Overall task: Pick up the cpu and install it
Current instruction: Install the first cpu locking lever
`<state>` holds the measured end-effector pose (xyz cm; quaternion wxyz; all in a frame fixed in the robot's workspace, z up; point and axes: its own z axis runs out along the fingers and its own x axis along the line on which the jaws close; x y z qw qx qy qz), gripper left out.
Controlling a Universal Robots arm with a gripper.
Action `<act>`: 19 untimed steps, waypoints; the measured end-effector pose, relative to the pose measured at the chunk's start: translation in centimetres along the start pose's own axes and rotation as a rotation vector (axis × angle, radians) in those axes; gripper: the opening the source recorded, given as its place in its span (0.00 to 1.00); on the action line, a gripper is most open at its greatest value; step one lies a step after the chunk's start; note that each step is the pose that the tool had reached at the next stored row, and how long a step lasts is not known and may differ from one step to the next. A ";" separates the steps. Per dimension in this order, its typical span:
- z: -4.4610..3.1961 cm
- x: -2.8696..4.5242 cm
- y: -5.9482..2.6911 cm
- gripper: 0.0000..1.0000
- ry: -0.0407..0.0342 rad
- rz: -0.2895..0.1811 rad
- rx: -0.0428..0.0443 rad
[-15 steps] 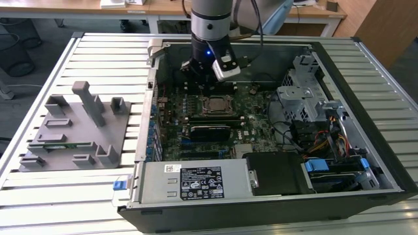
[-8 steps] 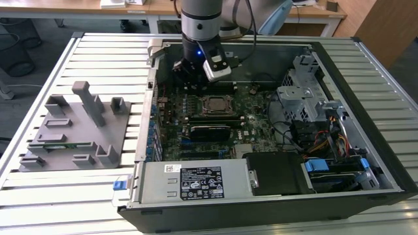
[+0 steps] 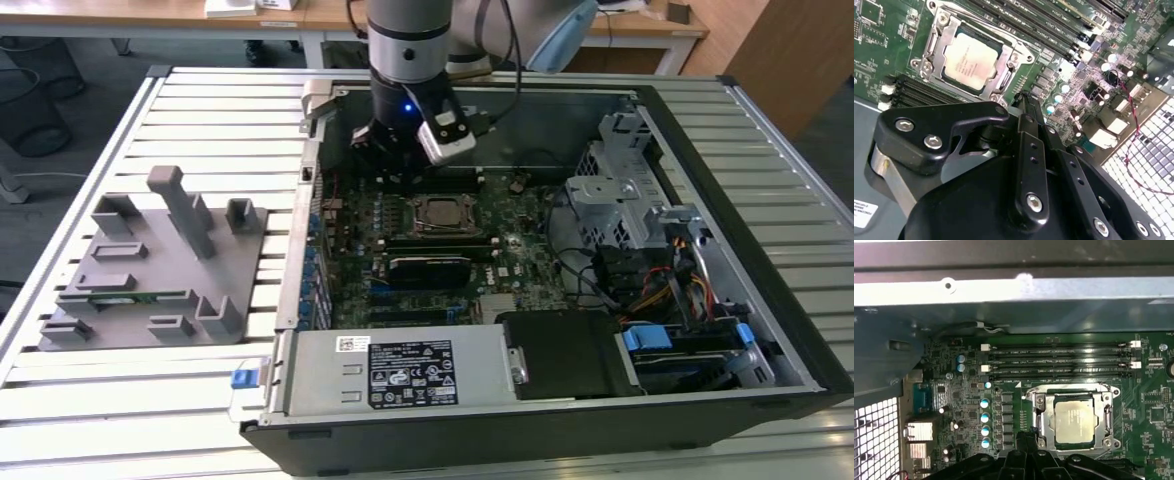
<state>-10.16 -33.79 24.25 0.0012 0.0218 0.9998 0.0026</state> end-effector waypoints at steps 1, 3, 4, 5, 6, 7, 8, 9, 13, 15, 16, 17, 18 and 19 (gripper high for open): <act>-0.03 0.09 0.03 0.11 0.0000 0.000 -0.0001; -0.09 0.16 0.15 0.11 -0.0002 0.000 -0.0004; -0.12 0.17 0.27 0.11 0.0000 -0.001 -0.0002; -0.14 0.17 0.38 0.11 0.0001 -0.001 -0.0001; -0.15 0.18 0.51 0.11 0.0000 -0.002 -0.0002; -0.19 0.19 0.63 0.11 0.0000 -0.002 -0.0001; -0.24 0.22 0.73 0.11 0.0000 -0.002 -0.0002; -0.31 0.27 0.83 0.11 0.0000 -0.002 -0.0002; -0.47 0.70 1.04 0.11 0.0000 -0.002 -0.0004; -0.48 0.87 1.13 0.11 -0.0001 -0.002 -0.0006; -0.49 0.91 1.23 0.11 0.0000 -0.002 -0.0005; -0.49 0.94 1.41 0.11 0.0001 -0.002 -0.0005; -0.50 0.97 1.58 0.11 0.0000 -0.002 -0.0006; -0.51 1.00 1.74 0.11 0.0000 -0.002 -0.0006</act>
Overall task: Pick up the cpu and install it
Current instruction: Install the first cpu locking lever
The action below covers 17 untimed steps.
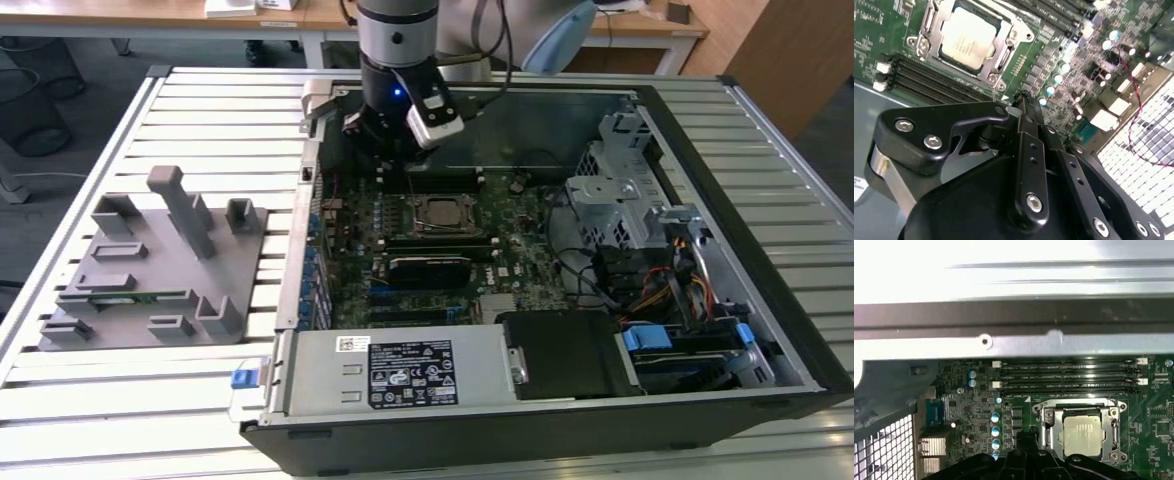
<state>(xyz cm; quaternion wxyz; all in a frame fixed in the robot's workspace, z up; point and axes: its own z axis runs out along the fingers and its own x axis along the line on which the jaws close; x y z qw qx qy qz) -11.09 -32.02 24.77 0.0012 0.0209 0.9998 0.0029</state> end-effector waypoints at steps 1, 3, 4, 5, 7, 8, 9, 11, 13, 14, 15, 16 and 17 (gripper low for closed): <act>-0.02 0.02 0.15 0.11 0.0000 0.000 0.0000; -0.10 0.05 0.50 0.11 0.0000 0.000 0.0000; -0.14 0.06 0.61 0.11 0.0000 0.000 0.0000; -0.16 0.07 0.70 0.11 0.0000 -0.001 0.0000; -0.22 0.09 0.99 0.11 0.0000 -0.001 -0.0001; -0.26 0.10 1.12 0.11 0.0000 -0.002 0.0000; -0.30 0.10 1.25 0.11 0.0000 -0.002 0.0000; -0.38 0.11 1.44 0.11 0.0001 -0.004 0.0001; -0.39 0.09 1.49 0.11 0.0002 -0.009 -0.0007; -0.39 0.03 1.50 0.11 0.0002 -0.011 -0.0009; -0.38 -0.01 1.51 0.11 0.0002 -0.014 -0.0010; -0.38 -0.05 1.53 0.11 0.0002 -0.016 -0.0011; -0.37 -0.10 1.55 0.11 0.0001 -0.019 -0.0012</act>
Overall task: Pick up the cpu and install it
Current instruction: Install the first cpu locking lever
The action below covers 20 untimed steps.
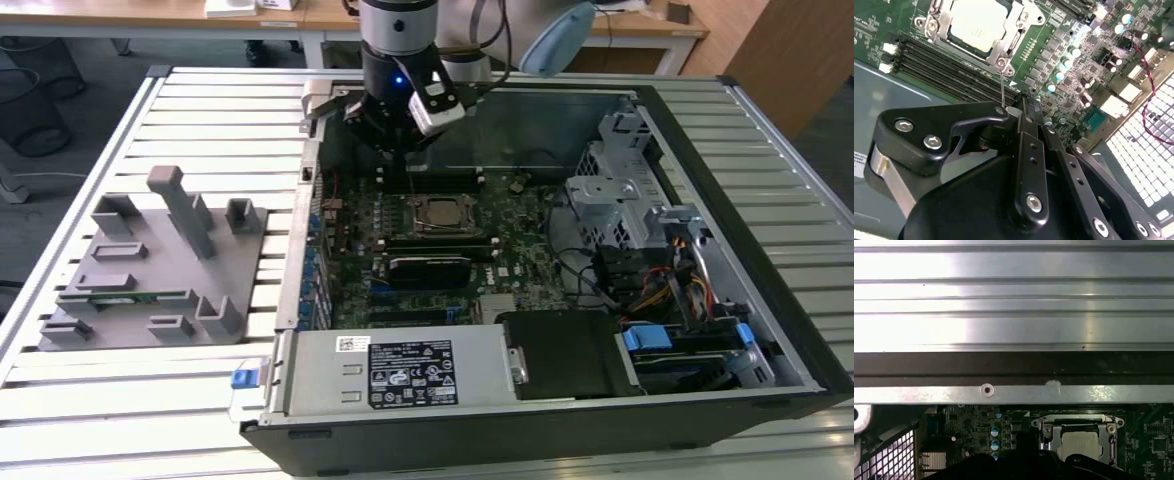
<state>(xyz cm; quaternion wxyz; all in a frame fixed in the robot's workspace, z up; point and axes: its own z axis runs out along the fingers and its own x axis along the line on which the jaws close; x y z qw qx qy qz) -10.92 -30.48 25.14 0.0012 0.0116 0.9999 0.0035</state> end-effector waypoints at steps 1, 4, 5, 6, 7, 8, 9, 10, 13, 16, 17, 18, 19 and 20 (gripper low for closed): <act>0.01 -0.08 0.02 0.11 -0.0001 -0.002 0.0000; 0.03 -0.85 0.05 0.11 -0.0001 -0.006 0.0000; 0.03 -1.20 0.06 0.11 0.0000 -0.007 0.0001; 0.04 -1.58 0.07 0.11 0.0000 -0.007 0.0000; 0.05 -1.95 0.08 0.11 0.0001 -0.008 0.0001; 0.07 -2.23 0.09 0.11 0.0003 -0.009 0.0002; 0.10 -2.29 0.09 0.11 0.0001 -0.009 -0.0001; 0.11 -2.29 0.08 0.11 0.0002 -0.009 0.0001; 0.18 -2.30 0.02 0.11 -0.0009 -0.009 0.0000; 0.34 -2.29 -0.05 0.11 -0.0022 -0.012 -0.0062; 0.37 -2.30 -0.06 0.11 -0.0031 -0.014 -0.0113; 0.43 -2.30 -0.08 0.11 -0.0041 -0.015 -0.0140; 0.53 -2.30 -0.10 0.11 -0.0057 -0.015 -0.0147; 0.59 -2.30 -0.15 0.11 -0.0074 -0.016 -0.0157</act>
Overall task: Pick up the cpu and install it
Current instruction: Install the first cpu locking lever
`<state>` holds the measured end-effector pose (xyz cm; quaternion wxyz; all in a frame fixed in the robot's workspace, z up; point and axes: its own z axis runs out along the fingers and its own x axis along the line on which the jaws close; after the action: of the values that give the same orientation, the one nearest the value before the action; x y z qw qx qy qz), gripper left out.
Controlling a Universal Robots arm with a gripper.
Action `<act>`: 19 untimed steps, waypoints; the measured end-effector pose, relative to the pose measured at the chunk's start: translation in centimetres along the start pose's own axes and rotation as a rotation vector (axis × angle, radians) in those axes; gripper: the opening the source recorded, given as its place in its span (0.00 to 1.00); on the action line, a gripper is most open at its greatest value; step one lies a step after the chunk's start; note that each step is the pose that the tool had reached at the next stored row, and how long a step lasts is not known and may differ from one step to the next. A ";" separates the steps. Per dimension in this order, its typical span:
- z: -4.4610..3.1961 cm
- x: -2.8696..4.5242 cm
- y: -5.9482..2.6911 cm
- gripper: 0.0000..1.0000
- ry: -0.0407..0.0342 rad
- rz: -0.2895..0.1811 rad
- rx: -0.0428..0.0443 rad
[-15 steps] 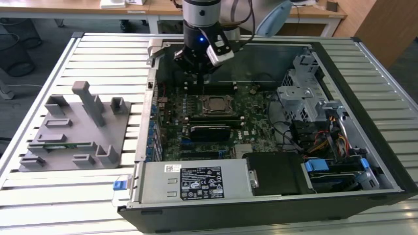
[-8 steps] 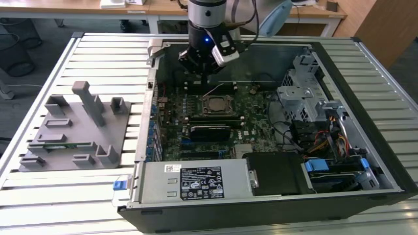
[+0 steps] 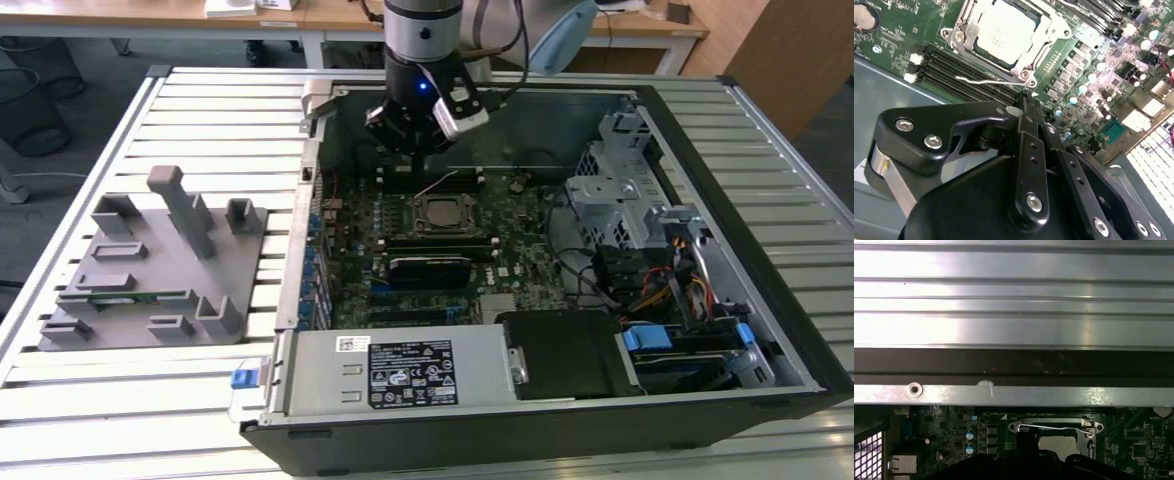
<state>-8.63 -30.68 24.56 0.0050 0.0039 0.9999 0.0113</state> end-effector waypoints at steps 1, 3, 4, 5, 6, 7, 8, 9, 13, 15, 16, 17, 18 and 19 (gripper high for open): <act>0.08 0.00 -0.01 0.11 -0.0017 0.000 -0.0008; 0.21 -0.05 -0.02 0.11 -0.0026 0.000 -0.0008; 0.26 -0.15 -0.02 0.11 -0.0026 0.000 -0.0007; 0.30 -0.43 -0.01 0.11 -0.0026 0.000 -0.0007; 0.34 -0.76 -0.01 0.11 -0.0026 0.000 -0.0008; 0.38 -1.13 -0.01 0.11 -0.0025 -0.001 -0.0007; 0.42 -1.46 0.00 0.11 -0.0025 -0.002 -0.0007; 0.49 -1.73 0.00 0.11 -0.0025 -0.003 -0.0007; 0.86 -2.23 0.03 0.11 -0.0024 -0.016 -0.0006; 1.05 -2.25 0.03 0.11 -0.0019 -0.038 -0.0010; 1.13 -2.27 0.03 0.11 -0.0017 -0.048 -0.0010; 1.20 -2.36 0.04 0.11 -0.0016 -0.052 -0.0010; 1.24 -2.56 0.07 0.11 -0.0014 -0.053 -0.0009; 1.29 -2.81 0.12 0.11 -0.0016 -0.054 -0.0010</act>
<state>-5.81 -30.55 23.30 0.0061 -0.0229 0.9997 0.0116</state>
